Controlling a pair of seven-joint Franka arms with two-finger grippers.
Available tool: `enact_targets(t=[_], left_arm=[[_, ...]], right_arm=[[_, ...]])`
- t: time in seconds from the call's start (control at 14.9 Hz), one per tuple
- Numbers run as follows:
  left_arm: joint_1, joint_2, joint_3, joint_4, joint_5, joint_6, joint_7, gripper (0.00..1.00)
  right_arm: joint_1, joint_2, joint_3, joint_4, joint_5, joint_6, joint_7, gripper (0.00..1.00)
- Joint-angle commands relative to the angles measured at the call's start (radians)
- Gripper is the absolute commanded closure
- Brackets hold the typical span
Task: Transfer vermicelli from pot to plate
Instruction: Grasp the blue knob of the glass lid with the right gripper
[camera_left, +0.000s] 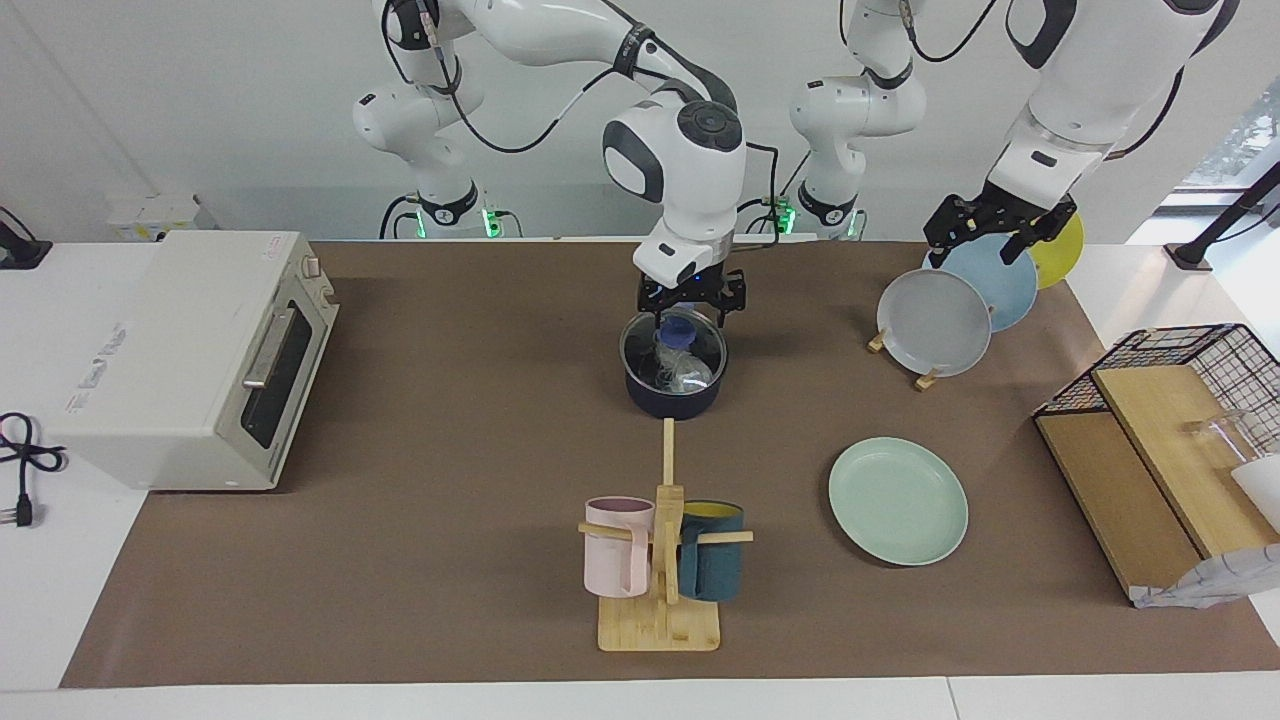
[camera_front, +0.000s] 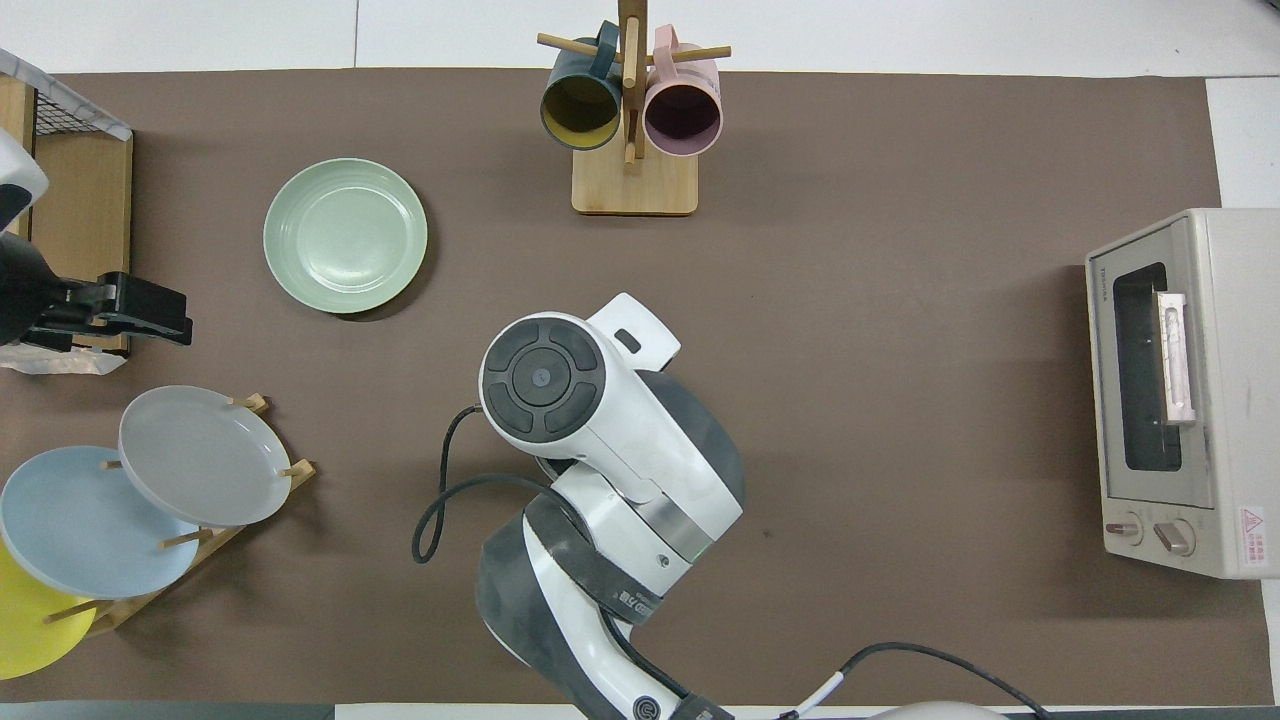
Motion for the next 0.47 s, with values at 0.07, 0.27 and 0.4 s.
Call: enact_targets(t=[0.07, 0.27, 0.4], left_arm=[[-0.008, -0.008, 0.006, -0.002, 0.024, -0.003, -0.001, 0.00], [-0.008, -0.008, 0.006, -0.002, 0.024, -0.003, -0.002, 0.00], [-0.008, -0.008, 0.006, -0.002, 0.024, -0.003, -0.002, 0.00]], right_arm=[[0.016, -0.060, 0.001, -0.113, -0.020, 0.081, -0.016, 0.00], [0.016, -0.070, 0.001, -0.136, -0.020, 0.085, -0.039, 0.04], [0.016, -0.072, 0.001, -0.138, -0.021, 0.081, -0.054, 0.16]])
